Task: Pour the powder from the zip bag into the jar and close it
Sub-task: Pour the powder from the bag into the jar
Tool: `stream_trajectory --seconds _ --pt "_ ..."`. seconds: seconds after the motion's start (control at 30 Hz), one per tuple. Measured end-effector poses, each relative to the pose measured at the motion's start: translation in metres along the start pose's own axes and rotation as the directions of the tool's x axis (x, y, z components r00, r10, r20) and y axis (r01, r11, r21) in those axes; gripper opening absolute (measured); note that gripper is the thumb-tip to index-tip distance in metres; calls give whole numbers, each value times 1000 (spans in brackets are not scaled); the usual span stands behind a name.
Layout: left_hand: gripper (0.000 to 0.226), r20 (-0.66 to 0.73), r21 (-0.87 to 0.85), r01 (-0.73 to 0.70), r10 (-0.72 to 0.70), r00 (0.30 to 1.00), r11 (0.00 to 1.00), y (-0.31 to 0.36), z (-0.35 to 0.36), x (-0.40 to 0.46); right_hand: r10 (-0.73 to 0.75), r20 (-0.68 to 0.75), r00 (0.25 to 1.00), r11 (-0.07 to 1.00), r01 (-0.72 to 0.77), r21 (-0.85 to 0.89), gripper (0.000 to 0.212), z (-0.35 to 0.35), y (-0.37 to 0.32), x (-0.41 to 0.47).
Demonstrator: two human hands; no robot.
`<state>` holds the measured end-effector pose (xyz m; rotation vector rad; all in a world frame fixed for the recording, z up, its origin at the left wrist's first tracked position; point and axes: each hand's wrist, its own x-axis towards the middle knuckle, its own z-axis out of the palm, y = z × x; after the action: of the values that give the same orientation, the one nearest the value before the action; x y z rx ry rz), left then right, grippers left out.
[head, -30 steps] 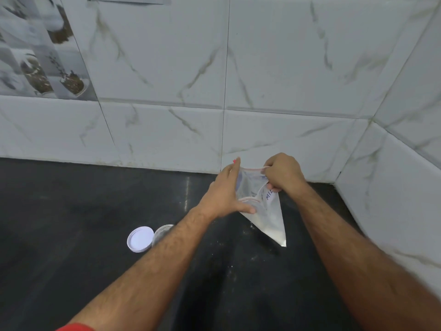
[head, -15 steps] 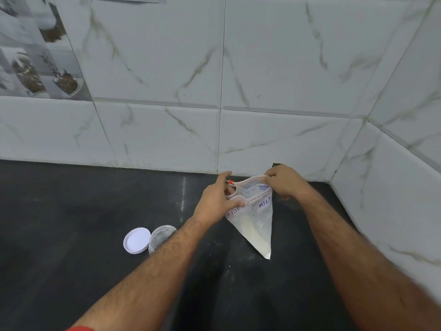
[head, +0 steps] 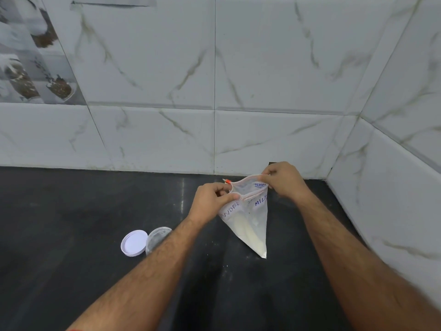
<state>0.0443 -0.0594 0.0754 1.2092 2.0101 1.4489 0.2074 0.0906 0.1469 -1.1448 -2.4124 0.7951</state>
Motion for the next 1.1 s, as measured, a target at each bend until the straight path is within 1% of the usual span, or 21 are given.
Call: stream_trajectory --seconds 0.07,0.13,0.23,0.3,0.37,0.43,0.47,0.5,0.53,0.6,0.7,0.77,0.83,0.9,0.93,1.0,1.1 --pt "23 31 67 0 -2 1000 998 1 -2 1 -49 -2 999 996 49 -78 23 1 -1 -1" --pt "26 35 135 -3 -2 999 991 2 -3 3 -86 7 996 990 86 -112 18 3 -3 -2" --pt "28 28 194 22 -27 999 981 5 -5 7 -101 13 995 986 102 -129 16 6 -3 -2" --pt "27 42 224 34 -44 998 974 9 -6 11 -86 -38 996 993 82 -86 18 7 1 -2" --pt "27 59 260 8 -24 998 966 16 -5 15 -33 -196 980 998 43 45 25 8 8 -5" --pt "28 67 305 -48 29 997 951 27 -2 18 80 -368 926 968 16 251 31 11 16 -11" --pt "27 74 329 -77 55 996 941 33 0 20 156 -406 900 927 8 375 33 15 21 -15" --pt "26 85 349 -105 80 993 931 38 1 23 236 -408 882 869 -3 495 35 20 26 -19" --pt "24 107 370 -138 106 989 918 44 2 26 310 -387 869 805 -23 593 37 27 31 -24" --pt "20 174 439 -238 178 969 866 56 0 33 426 -314 849 689 -79 721 36 41 47 -32" --pt "16 250 525 -394 306 919 755 73 -12 46 549 -178 817 557 -199 806 26 59 73 -39" --pt "13 256 509 -449 369 893 734 82 -24 54 597 -42 801 463 -302 833 16 67 83 -38" --pt "9 246 451 -480 413 877 752 90 -36 61 561 103 821 398 -377 837 16 72 84 -32" --pt "9 204 337 -461 415 887 821 95 -45 62 466 227 855 334 -408 850 28 75 77 -22" --pt "12 168 262 -422 390 905 868 96 -49 62 416 272 868 299 -413 860 33 76 72 -16" --pt "18 118 98 -326 314 942 940 97 -56 59 332 327 885 218 -409 886 33 76 58 -4" --pt "14 83 -80 -254 260 962 964 89 -65 56 250 386 888 41 -409 912 38 74 37 12"
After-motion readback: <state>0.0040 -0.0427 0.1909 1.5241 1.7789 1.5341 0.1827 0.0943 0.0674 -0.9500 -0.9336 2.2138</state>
